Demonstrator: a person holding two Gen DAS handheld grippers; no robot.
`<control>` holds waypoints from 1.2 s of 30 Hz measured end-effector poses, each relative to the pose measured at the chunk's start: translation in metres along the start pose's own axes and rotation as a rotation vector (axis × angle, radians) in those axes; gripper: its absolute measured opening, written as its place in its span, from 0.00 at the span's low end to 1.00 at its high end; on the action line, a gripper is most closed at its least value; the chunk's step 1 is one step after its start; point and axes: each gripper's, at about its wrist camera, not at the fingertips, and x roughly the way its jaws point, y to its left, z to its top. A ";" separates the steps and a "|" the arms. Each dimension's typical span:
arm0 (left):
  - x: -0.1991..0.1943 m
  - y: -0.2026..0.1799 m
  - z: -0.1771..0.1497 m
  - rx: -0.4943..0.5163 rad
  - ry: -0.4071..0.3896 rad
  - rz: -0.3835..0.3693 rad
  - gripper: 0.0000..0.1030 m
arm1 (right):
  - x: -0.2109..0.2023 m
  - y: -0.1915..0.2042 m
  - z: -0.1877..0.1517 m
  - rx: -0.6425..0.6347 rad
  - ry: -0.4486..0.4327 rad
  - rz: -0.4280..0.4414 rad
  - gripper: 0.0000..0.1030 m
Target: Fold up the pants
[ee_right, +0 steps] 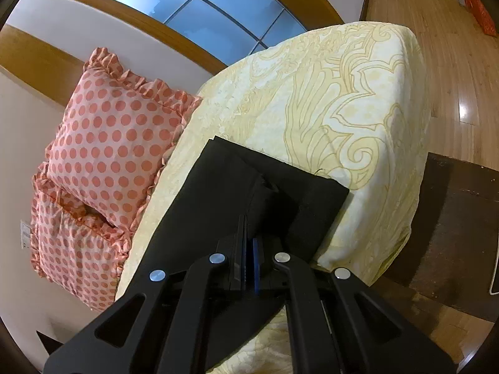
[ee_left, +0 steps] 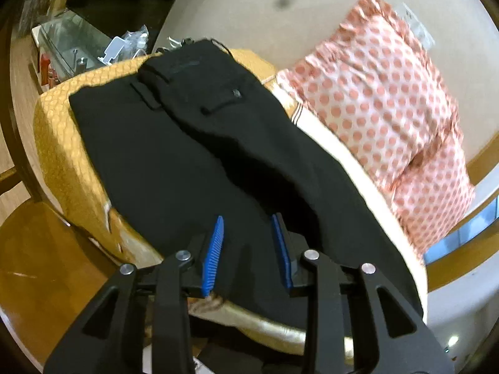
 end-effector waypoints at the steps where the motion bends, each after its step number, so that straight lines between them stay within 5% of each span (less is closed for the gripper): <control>1: -0.001 0.002 0.004 -0.007 -0.011 -0.004 0.31 | 0.001 0.000 0.000 0.001 0.002 -0.002 0.03; 8: 0.032 0.001 0.033 -0.070 0.082 -0.147 0.35 | 0.001 0.002 -0.002 -0.011 -0.005 -0.019 0.03; 15: 0.070 0.002 0.045 -0.161 0.156 -0.146 0.35 | 0.002 0.003 -0.001 -0.015 -0.007 -0.024 0.03; 24: 0.078 0.025 0.063 -0.314 0.116 -0.165 0.30 | 0.000 0.004 -0.001 -0.035 -0.011 -0.030 0.03; 25: 0.076 0.025 0.065 -0.305 0.099 -0.149 0.13 | 0.000 0.004 -0.002 -0.036 -0.011 -0.031 0.03; 36: -0.012 -0.002 0.047 -0.073 -0.052 -0.028 0.08 | -0.024 0.029 0.006 -0.124 -0.089 0.048 0.03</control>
